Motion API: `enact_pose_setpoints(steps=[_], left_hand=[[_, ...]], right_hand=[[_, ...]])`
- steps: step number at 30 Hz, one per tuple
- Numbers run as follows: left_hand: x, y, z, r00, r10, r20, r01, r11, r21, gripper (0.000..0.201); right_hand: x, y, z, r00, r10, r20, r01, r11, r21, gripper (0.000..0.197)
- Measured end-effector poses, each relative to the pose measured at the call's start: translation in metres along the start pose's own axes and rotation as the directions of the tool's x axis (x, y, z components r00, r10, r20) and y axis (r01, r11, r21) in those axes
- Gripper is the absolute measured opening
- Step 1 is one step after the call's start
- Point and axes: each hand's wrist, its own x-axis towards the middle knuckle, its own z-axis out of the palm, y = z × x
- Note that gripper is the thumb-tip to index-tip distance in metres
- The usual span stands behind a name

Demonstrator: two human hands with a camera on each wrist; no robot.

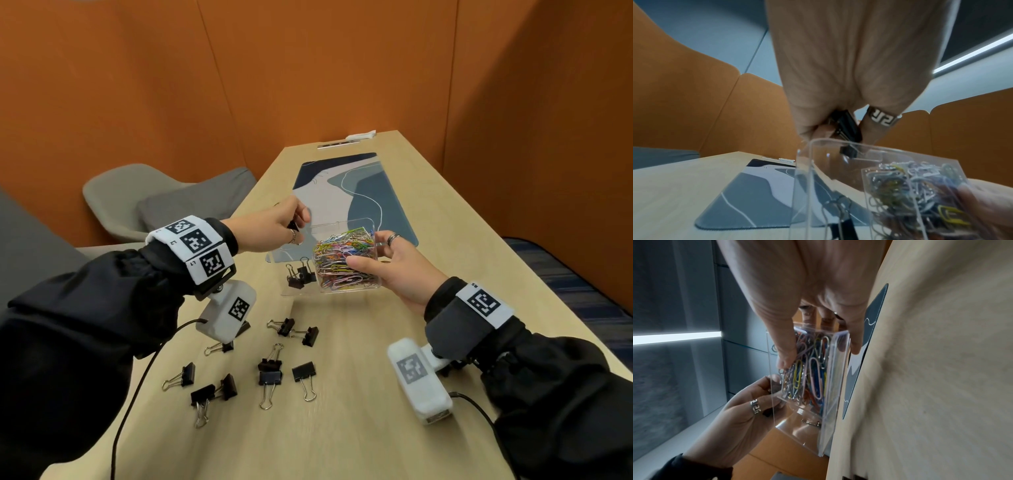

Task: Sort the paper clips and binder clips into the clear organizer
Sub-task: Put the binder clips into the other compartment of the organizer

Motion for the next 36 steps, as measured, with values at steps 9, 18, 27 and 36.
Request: enact_pose_setpoints(steps=[9, 18, 27, 36], left_hand=[[-0.003, -0.008, -0.002, 0.998, 0.053, 0.031, -0.052, 0.997, -0.049, 0.020], [-0.007, -0.008, -0.005, 0.993, 0.094, 0.072, -0.079, 0.978, -0.193, 0.028], [-0.009, -0.013, -0.010, 0.995, 0.095, -0.034, -0.100, 0.955, -0.278, 0.044], [-0.003, -0.006, -0.007, 0.979, 0.018, -0.203, -0.064, 0.973, -0.224, 0.033]], right_hand=[[-0.002, 0.000, 0.002, 1.000, -0.015, -0.009, 0.015, 0.999, -0.034, 0.059], [-0.001, -0.001, 0.002, 1.000, -0.011, -0.009, 0.011, 1.000, -0.003, 0.062], [-0.002, -0.002, 0.002, 1.000, -0.009, -0.013, 0.009, 1.000, -0.023, 0.065], [-0.003, -0.003, 0.003, 1.000, -0.006, -0.010, 0.006, 1.000, -0.013, 0.063]])
